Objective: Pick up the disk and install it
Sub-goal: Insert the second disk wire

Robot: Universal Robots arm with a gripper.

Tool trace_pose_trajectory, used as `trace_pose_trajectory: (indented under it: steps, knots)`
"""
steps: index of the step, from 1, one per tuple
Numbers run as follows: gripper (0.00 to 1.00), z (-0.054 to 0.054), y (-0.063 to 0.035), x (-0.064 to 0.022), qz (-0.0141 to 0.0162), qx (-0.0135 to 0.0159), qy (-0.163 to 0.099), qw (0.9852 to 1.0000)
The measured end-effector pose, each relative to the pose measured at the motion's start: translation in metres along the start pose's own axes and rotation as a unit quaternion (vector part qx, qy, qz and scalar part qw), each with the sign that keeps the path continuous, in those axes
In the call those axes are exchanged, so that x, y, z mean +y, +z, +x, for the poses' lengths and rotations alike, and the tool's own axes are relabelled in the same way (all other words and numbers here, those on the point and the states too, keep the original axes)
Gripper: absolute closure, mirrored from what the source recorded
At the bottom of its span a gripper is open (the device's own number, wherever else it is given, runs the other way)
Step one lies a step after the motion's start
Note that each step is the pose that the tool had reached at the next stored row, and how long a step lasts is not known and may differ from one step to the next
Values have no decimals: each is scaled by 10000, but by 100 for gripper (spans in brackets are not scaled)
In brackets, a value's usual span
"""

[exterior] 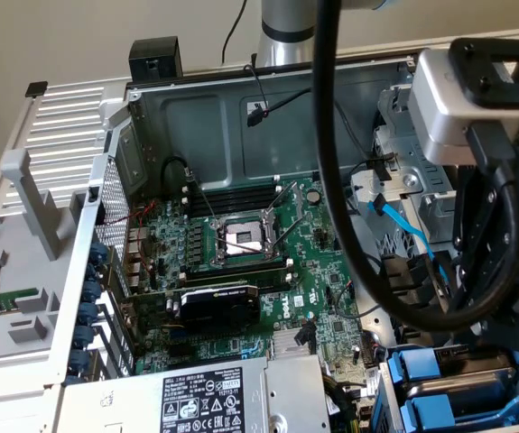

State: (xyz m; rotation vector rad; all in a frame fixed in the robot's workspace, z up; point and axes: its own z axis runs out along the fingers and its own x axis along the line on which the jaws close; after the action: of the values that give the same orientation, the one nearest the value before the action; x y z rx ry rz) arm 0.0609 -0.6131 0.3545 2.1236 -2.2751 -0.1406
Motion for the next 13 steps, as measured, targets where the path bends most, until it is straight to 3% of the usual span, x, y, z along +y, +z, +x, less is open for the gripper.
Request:
trace_pose_trajectory:
  steps: [13]
  knots:
    - [84, 0, 61, -5, 2, 32, 6, 10000]
